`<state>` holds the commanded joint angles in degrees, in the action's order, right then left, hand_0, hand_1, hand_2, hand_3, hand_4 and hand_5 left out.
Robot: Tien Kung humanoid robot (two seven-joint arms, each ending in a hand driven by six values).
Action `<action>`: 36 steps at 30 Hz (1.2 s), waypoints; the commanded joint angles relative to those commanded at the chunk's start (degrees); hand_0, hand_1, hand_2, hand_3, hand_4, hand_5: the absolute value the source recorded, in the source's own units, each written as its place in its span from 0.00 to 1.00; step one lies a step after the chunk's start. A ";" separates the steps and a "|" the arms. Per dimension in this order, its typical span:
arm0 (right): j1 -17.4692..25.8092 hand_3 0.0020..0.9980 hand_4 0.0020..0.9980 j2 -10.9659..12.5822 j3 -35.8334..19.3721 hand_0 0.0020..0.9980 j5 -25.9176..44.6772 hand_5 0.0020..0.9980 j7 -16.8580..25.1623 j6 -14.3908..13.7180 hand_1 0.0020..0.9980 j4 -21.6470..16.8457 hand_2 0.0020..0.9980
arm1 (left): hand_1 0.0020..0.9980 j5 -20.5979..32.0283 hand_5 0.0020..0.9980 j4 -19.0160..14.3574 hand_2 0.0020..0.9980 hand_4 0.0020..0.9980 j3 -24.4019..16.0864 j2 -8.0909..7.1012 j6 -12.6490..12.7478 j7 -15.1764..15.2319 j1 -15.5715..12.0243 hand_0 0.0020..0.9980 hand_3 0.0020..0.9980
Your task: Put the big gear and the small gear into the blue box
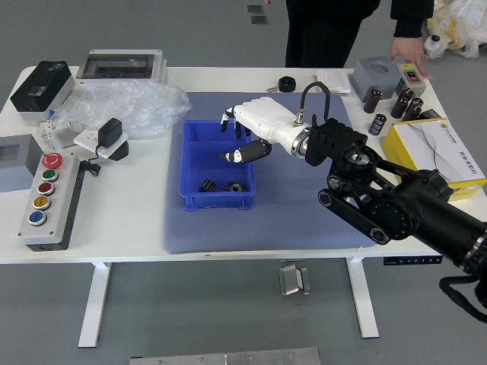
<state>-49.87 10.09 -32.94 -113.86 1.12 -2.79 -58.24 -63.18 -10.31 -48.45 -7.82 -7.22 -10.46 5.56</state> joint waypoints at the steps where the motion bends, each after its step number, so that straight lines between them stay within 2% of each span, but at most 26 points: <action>1: -0.03 0.67 0.87 0.38 -0.17 0.43 -0.01 0.55 -0.04 0.06 0.43 -0.19 0.53 | 0.88 0.05 0.30 0.00 0.85 0.73 0.00 0.00 0.01 0.01 0.00 0.89 0.85; 4: -0.05 0.67 0.87 1.97 -0.81 0.43 -0.07 0.55 -0.18 0.32 0.43 -0.91 0.53 | 0.88 0.20 0.30 0.00 0.85 0.73 -0.06 -0.02 0.03 0.01 -0.03 0.89 0.85; 10: 1.78 0.67 0.87 7.13 -2.91 0.43 0.30 0.55 -0.62 1.22 0.43 -2.76 0.52 | 0.88 0.62 0.30 0.00 0.85 0.73 -0.28 -0.01 0.12 0.09 -0.17 0.89 0.85; 11: 2.19 0.67 0.86 7.91 -3.18 0.51 0.35 0.54 -0.71 1.41 0.50 -2.95 0.60 | 0.87 0.68 0.30 0.00 0.85 0.73 -0.30 0.00 0.14 0.12 -0.19 0.89 0.85; 16: 5.69 0.67 0.86 12.60 -6.05 0.51 0.13 0.54 -1.41 2.40 0.50 -4.58 0.60 | 0.87 0.71 0.30 0.00 0.85 0.73 -0.54 0.21 0.15 0.20 -0.12 0.89 0.85; 17: 6.53 0.69 0.83 13.51 -6.90 0.61 0.17 0.53 -1.55 2.52 0.60 -4.88 0.66 | 0.88 0.76 0.30 0.00 0.85 0.73 -0.56 0.23 0.16 0.24 -0.10 0.89 0.85; 22: 11.10 0.69 0.83 17.43 -12.36 0.61 1.48 0.53 -2.18 2.46 0.60 -6.13 0.66 | 0.88 0.74 0.30 0.00 0.85 0.73 -0.71 0.22 0.17 0.15 -0.24 0.89 0.85; 23: 11.95 0.73 0.80 17.88 -13.52 0.66 2.13 0.52 -2.21 2.21 0.64 -6.30 0.72 | 0.88 0.80 0.30 0.00 0.85 0.73 -0.66 0.21 0.18 0.17 -0.28 0.89 0.85; 28: 16.72 0.73 0.80 19.35 -20.03 0.66 7.90 0.52 -1.82 0.15 0.64 -7.41 0.72 | 0.88 0.87 0.30 0.00 0.85 0.73 -0.64 0.31 0.19 0.25 -0.26 0.89 0.85; 29: 17.74 0.83 0.73 19.51 -21.44 0.72 9.55 0.60 -1.68 -0.22 0.71 -7.69 0.81 | 0.88 0.85 0.30 0.00 0.85 0.73 -0.68 0.33 0.19 0.25 -0.24 0.89 0.85; 34: 22.70 0.83 0.73 19.32 -27.96 0.72 19.58 0.60 0.08 -2.20 0.71 -8.74 0.81 | 0.88 1.11 0.30 0.00 0.85 0.73 -0.58 0.34 0.22 0.30 -0.23 0.89 0.85; 35: 23.75 0.87 0.70 19.16 -29.33 0.76 21.99 0.70 0.65 -2.32 0.75 -8.99 0.85 | 0.88 1.16 0.30 0.00 0.85 0.73 -0.57 0.35 0.23 0.30 -0.23 0.89 0.85; 36: 24.72 0.87 0.70 19.00 -30.60 0.76 23.90 0.70 1.24 -2.33 0.75 -9.28 0.85 | 0.88 1.24 0.30 0.00 0.85 0.73 -0.53 0.36 0.23 0.32 -0.24 0.89 0.85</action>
<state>-25.14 29.09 -63.53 -89.96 2.36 -5.12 -67.52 -61.95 -10.31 -48.98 -7.46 -6.98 -10.15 5.32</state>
